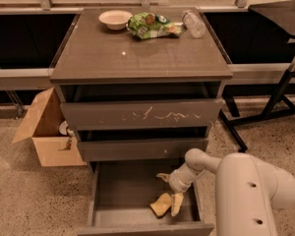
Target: Pick sponge from bottom drawer and place on counter
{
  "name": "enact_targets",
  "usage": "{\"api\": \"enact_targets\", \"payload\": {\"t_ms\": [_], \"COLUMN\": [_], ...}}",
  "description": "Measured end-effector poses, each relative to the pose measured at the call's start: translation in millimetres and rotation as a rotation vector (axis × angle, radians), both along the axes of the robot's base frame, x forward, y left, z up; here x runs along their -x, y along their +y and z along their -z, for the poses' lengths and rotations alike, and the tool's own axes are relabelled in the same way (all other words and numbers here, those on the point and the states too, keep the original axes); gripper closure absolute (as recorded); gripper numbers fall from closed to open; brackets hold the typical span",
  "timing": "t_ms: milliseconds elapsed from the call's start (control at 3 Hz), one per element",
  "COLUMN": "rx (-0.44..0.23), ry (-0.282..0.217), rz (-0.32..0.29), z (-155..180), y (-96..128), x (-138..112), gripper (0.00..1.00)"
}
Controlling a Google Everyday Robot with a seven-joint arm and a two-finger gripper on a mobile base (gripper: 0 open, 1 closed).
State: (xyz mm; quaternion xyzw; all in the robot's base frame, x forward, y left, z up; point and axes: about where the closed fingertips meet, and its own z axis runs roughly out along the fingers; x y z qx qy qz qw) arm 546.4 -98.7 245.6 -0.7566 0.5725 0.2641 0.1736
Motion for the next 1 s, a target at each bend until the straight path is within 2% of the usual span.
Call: {"api": "enact_targets", "payload": {"t_ms": [1000], "rx": [0.033], "ry": [0.016], "rz": [0.030], "z": [80.4], "y": [-0.2], "x": [-12.4], "gripper": [0.00]}}
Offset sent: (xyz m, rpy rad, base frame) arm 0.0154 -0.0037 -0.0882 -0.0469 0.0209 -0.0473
